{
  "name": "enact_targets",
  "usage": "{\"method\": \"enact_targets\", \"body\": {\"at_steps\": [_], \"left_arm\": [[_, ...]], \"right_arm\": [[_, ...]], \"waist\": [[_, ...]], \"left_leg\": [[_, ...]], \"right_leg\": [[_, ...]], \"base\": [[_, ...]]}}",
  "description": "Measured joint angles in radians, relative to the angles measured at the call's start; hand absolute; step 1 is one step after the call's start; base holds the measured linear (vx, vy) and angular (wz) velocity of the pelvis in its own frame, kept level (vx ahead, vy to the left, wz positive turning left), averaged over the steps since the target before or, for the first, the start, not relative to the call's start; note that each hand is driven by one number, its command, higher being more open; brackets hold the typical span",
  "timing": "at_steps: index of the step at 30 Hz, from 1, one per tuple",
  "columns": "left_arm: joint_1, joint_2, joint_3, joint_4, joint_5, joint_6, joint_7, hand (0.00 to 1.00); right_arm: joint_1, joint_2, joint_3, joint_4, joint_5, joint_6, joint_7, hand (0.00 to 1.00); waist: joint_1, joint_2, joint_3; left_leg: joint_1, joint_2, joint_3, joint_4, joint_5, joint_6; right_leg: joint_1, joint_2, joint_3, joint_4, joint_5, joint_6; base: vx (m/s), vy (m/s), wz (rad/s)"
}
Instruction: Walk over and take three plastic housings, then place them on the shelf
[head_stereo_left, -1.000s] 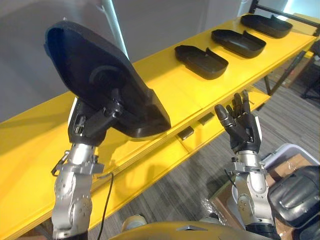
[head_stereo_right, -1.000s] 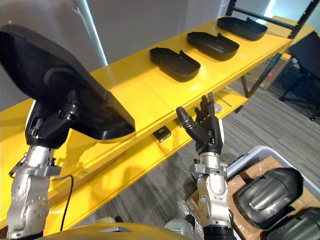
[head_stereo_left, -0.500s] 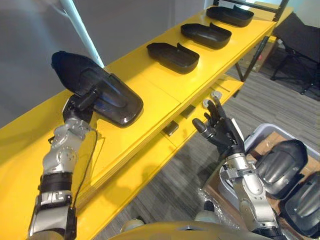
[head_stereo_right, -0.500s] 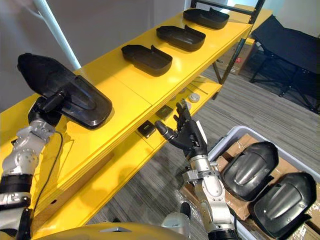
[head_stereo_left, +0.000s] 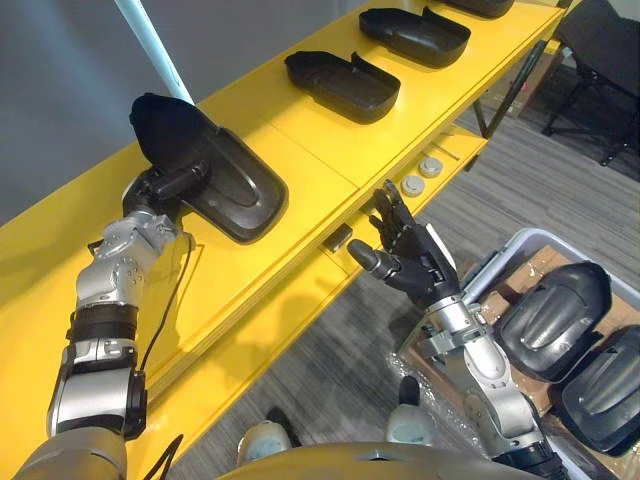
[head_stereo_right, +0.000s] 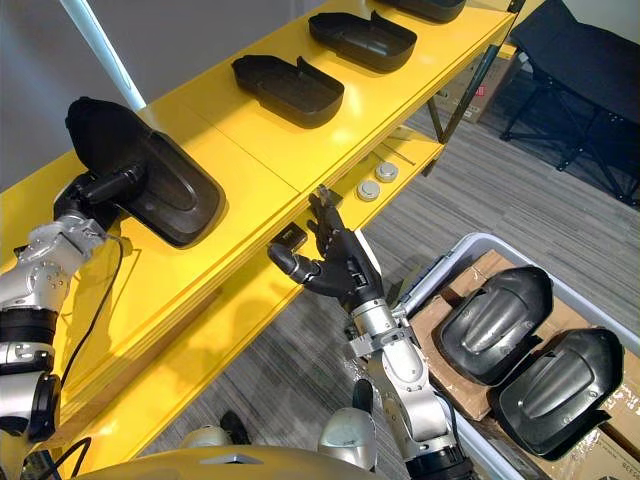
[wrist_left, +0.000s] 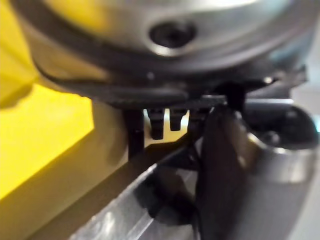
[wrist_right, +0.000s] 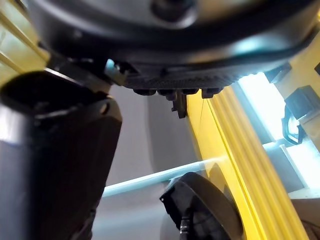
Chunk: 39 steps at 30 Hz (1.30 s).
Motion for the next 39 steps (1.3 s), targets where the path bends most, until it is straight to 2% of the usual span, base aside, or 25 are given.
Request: {"method": "enact_targets", "body": {"at_steps": [3, 11, 13, 15, 16, 17, 18, 19, 20, 21, 22, 24, 25, 26, 27, 28, 29, 31, 32, 35, 36, 39], "left_arm": [[-0.025, 0.043, -0.008, 0.029, 0.106, 0.005, 0.006, 1.0], [-0.073, 0.088, -0.005, 0.117, 0.145, 0.027, 0.055, 1.0], [-0.074, 0.088, -0.004, 0.121, 0.145, 0.027, 0.082, 1.0], [-0.091, 0.088, -0.002, 0.148, 0.144, 0.017, 0.16, 1.0], [-0.094, 0.088, 0.014, 0.162, 0.139, -0.023, 0.203, 1.0], [-0.096, 0.088, 0.03, 0.163, 0.133, -0.099, 0.24, 1.0], [-0.105, 0.092, 0.035, 0.161, 0.108, -0.148, 0.247, 1.0], [-0.131, 0.094, 0.033, 0.14, 0.012, -0.245, 0.247, 1.0], [-0.134, 0.094, 0.031, 0.069, -0.099, -0.313, 0.222, 1.0], [-0.134, 0.091, 0.016, -0.079, -0.154, -0.352, 0.21, 1.0], [-0.134, 0.086, 0.011, -0.142, -0.18, -0.378, 0.197, 1.0], [-0.134, 0.056, 0.004, -0.272, -0.194, -0.393, 0.199, 1.0], [-0.092, -0.002, -0.005, -0.449, -0.215, -0.398, 0.199, 1.0], [-0.035, -0.031, -0.006, -0.556, -0.216, -0.399, 0.194, 1.0], [0.149, -0.096, 0.001, -0.806, -0.193, -0.411, 0.148, 1.0], [0.261, -0.137, 0.013, -0.927, -0.138, -0.426, 0.103, 1.0], [0.479, -0.236, 0.036, -1.091, -0.001, -0.486, 0.011, 1.0], [0.703, -0.36, 0.093, -1.141, 0.044, -0.563, -0.054, 1.0], [0.78, -0.409, 0.14, -1.119, 0.043, -0.578, -0.053, 1.0], [0.883, -0.482, 0.182, -1.076, 0.048, -0.599, -0.044, 1.0], [0.937, -0.501, 0.143, -1.074, 0.07, -0.599, -0.048, 1.0], [0.996, -0.501, 0.048, -1.073, 0.131, -0.599, -0.095, 1.0]], "right_arm": [[-0.001, -0.001, 0.025, -0.013, 0.003, 0.0, 0.0, 1.0], [-0.001, 0.001, 0.141, -0.013, 0.003, 0.018, -0.003, 1.0], [-0.002, 0.006, 0.16, -0.013, 0.003, 0.019, -0.011, 1.0], [-0.001, 0.018, 0.188, -0.013, 0.003, 0.02, -0.032, 1.0], [-0.001, 0.025, 0.196, -0.013, 0.002, 0.02, -0.032, 1.0], [0.002, 0.039, 0.201, -0.013, 0.002, 0.02, -0.031, 1.0], [0.001, 0.039, 0.206, -0.013, 0.002, 0.02, -0.028, 1.0], [0.003, 0.04, 0.218, -0.013, 0.002, 0.02, -0.015, 1.0], [0.005, 0.046, 0.221, -0.013, -0.002, 0.019, -0.003, 1.0], [0.004, 0.053, 0.228, -0.013, -0.019, 0.014, -0.002, 1.0], [0.003, 0.058, 0.23, -0.013, -0.038, 0.013, -0.002, 1.0], [-0.005, 0.058, 0.233, -0.013, -0.039, 0.013, -0.003, 1.0], [-0.038, 0.053, 0.226, -0.011, -0.058, 0.013, -0.012, 1.0], [-0.063, 0.048, 0.218, -0.012, -0.084, 0.013, -0.019, 1.0], [-0.125, 0.031, 0.185, -0.012, -0.134, 0.013, -0.025, 1.0], [-0.149, 0.024, 0.153, -0.015, -0.169, 0.012, -0.027, 1.0], [-0.167, 0.008, 0.069, -0.031, -0.234, 0.012, -0.045, 1.0], [-0.158, -0.026, -0.066, -0.032, -0.317, 0.007, -0.104, 1.0], [-0.16, -0.035, -0.1, -0.018, -0.377, 0.007, -0.137, 1.0], [-0.161, -0.036, -0.096, -0.013, -0.438, 0.007, -0.17, 1.0], [-0.159, -0.034, -0.07, -0.005, -0.485, 0.007, -0.176, 1.0], [-0.167, -0.035, -0.05, 0.024, -0.562, 0.007, -0.183, 1.0]], "waist": [[-0.003, 0.002, 0.018], [-0.003, 0.004, 0.03], [-0.002, 0.004, 0.03], [-0.001, 0.003, 0.032], [-0.003, 0.003, 0.032], [-0.001, 0.002, 0.032], [0.002, 0.002, 0.032], [0.002, 0.001, 0.031], [0.002, -0.001, 0.031], [0.004, -0.004, 0.029], [0.003, -0.005, 0.028], [0.005, -0.005, 0.028], [0.007, -0.007, 0.027], [0.009, -0.007, 0.027], [0.016, -0.004, 0.025], [0.026, -0.001, 0.02], [0.067, 0.001, 0.007], [0.153, 0.006, -0.009], [0.177, -0.001, -0.025], [0.205, -0.031, -0.039], [0.214, -0.05, -0.045], [0.224, -0.067, -0.05]], "left_leg": [[0.001, 0.002, -0.001, 0.003, 0.0, 0.0], [0.002, 0.013, -0.026, 0.011, 0.0, 0.0], [0.002, 0.014, -0.029, 0.012, 0.0, 0.0], [0.013, 0.014, -0.029, 0.011, 0.0, 0.0], [0.015, 0.015, -0.029, 0.01, 0.001, -0.001], [0.016, 0.016, -0.029, 0.01, 0.001, -0.001], [0.016, 0.016, -0.031, 0.009, 0.001, -0.001], [0.017, 0.016, -0.037, 0.009, 0.002, -0.001], [0.028, 0.015, -0.039, 0.004, 0.004, -0.001], [0.038, 0.014, -0.044, -0.006, 0.007, -0.003], [0.038, 0.014, -0.047, -0.007, 0.009, -0.003], [0.038, 0.013, -0.058, -0.009, 0.011, -0.003], [0.037, 0.009, -0.082, -0.02, 0.019, -0.002], [0.037, 0.009, -0.095, -0.022, 0.02, -0.002], [0.045, 0.011, -0.12, -0.022, 0.02, -0.002], [0.048, 0.012, -0.132, -0.025, 0.02, -0.002], [0.049, 0.012, -0.156, -0.033, 0.023, -0.006], [0.046, 0.009, -0.205, -0.049, 0.035, -0.011], [0.04, 0.0, -0.232, -0.068, 0.048, -0.014], [0.026, -0.012, -0.266, -0.095, 0.073, -0.012], [0.017, -0.019, -0.283, -0.099, 0.078, -0.01], [0.001, -0.035, -0.304, -0.11, 0.094, -0.004]], "right_leg": [[0.002, 0.001, 0.0, 0.001, 0.0, 0.0], [0.019, 0.011, -0.016, 0.001, -0.004, -0.006], [0.021, 0.011, -0.018, 0.001, -0.004, -0.006], [0.033, 0.012, -0.019, 0.0, -0.004, -0.006], [0.034, 0.012, -0.018, 0.0, -0.005, -0.007], [0.035, 0.013, -0.019, 0.0, -0.005, -0.007], [0.036, 0.013, -0.02, 0.0, -0.005, -0.007], [0.042, 0.013, -0.026, 0.0, -0.005, -0.008], [0.053, 0.013, -0.029, -0.001, -0.006, -0.008], [0.064, 0.014, -0.039, -0.001, -0.008, -0.012], [0.066, 0.014, -0.043, -0.001, -0.008, -0.012], [0.077, 0.014, -0.057, -0.003, -0.008, -0.012], [0.103, 0.013, -0.091, -0.007, -0.008, -0.012], [0.116, 0.013, -0.113, -0.008, -0.009, -0.012], [0.142, 0.016, -0.152, -0.013, -0.011, -0.014], [0.153, 0.02, -0.169, -0.019, -0.011, -0.014], [0.171, 0.026, -0.201, -0.033, -0.012, -0.015], [0.203, 0.034, -0.254, -0.043, -0.014, -0.016], [0.214, 0.033, -0.287, -0.045, -0.018, -0.016], [0.221, 0.033, -0.324, -0.053, -0.02, -0.018], [0.226, 0.03, -0.341, -0.053, -0.024, -0.019], [0.217, 0.015, -0.363, -0.039, -0.038, -0.017]], "base": [[-0.02, -0.012, 0.0], [-0.01, -0.013, 0.04], [-0.03, -0.014, 0.03], [0.0, 0.0, 0.0], [0.0, 0.0, 0.0], [0.0, 0.0, 0.0], [-0.01, -0.012, 0.07], [0.0, -0.007, 0.09], [0.0, -0.009, 0.14], [0.0, -0.008, 0.11], [0.0, -0.01, 0.13], [0.01, -0.008, 0.22], [0.02, -0.007, 0.41], [0.03, -0.016, 0.57], [0.04, -0.016, 0.43], [0.07, -0.025, 0.55], [0.07, -0.022, 0.5], [0.06, -0.029, 0.77], [0.03, -0.023, 0.78], [0.01, -0.006, 0.48], [-0.01, 0.001, 0.31], [-0.03, 0.019, 0.25]]}}
